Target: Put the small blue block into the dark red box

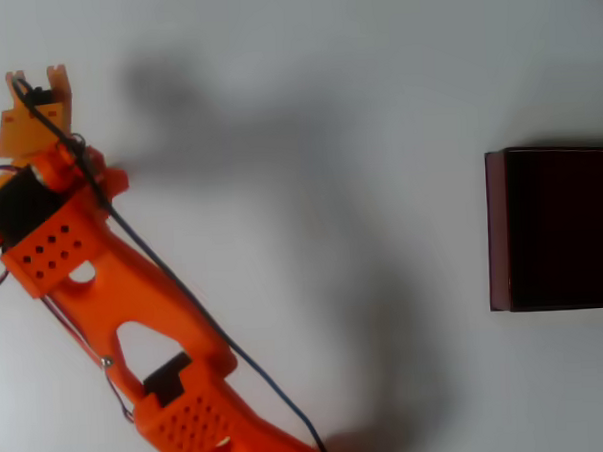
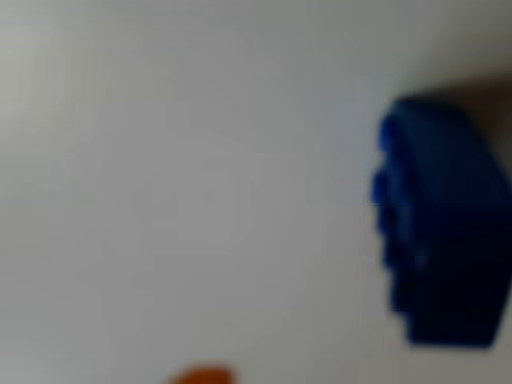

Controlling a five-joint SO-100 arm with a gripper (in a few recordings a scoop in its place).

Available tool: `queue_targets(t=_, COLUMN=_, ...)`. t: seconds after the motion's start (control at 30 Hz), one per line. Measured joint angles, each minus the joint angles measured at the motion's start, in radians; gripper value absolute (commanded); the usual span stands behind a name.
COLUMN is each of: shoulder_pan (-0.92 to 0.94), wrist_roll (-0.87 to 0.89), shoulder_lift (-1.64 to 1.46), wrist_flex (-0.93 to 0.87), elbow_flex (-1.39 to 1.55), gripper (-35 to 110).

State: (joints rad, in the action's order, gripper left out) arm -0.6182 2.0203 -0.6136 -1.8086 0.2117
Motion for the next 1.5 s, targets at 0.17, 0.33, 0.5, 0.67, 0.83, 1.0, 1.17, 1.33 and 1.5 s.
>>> queue_targets(t=0.17, shoulder_pan=0.0, wrist_roll=0.002, shoulder_lift=0.061, wrist_flex=-0.009, elbow_flex=-0.061, gripper=30)
queue_targets(t=0.33, shoulder_pan=0.0, wrist_roll=0.002, shoulder_lift=0.135, wrist_flex=-0.015, elbow_flex=-0.143, gripper=30)
queue_targets(t=0.5, shoulder_pan=0.002, wrist_roll=0.002, shoulder_lift=0.169, wrist_flex=-0.014, elbow_flex=-0.173, gripper=30)
queue_targets(t=0.67, shoulder_pan=0.018, wrist_roll=0.002, shoulder_lift=0.19, wrist_flex=-0.014, elbow_flex=-0.199, gripper=30)
queue_targets(t=0.83, shoulder_pan=0.026, wrist_roll=-0.008, shoulder_lift=0.227, wrist_flex=-0.014, elbow_flex=-0.232, gripper=28)
queue_targets(t=1.0, shoulder_pan=0.032, wrist_roll=-0.015, shoulder_lift=0.239, wrist_flex=-0.014, elbow_flex=-0.242, gripper=3)
queue_targets(t=1.17, shoulder_pan=0.037, wrist_roll=-0.038, shoulder_lift=0.247, wrist_flex=-0.014, elbow_flex=-0.242, gripper=0)
queue_targets(t=1.33, shoulder_pan=0.046, wrist_roll=-0.054, shoulder_lift=0.262, wrist_flex=-0.014, elbow_flex=-0.259, gripper=0)
queue_targets(t=1.5, shoulder_pan=0.089, wrist_roll=-0.19, shoulder_lift=0.183, wrist_flex=-0.015, elbow_flex=-0.173, gripper=0)
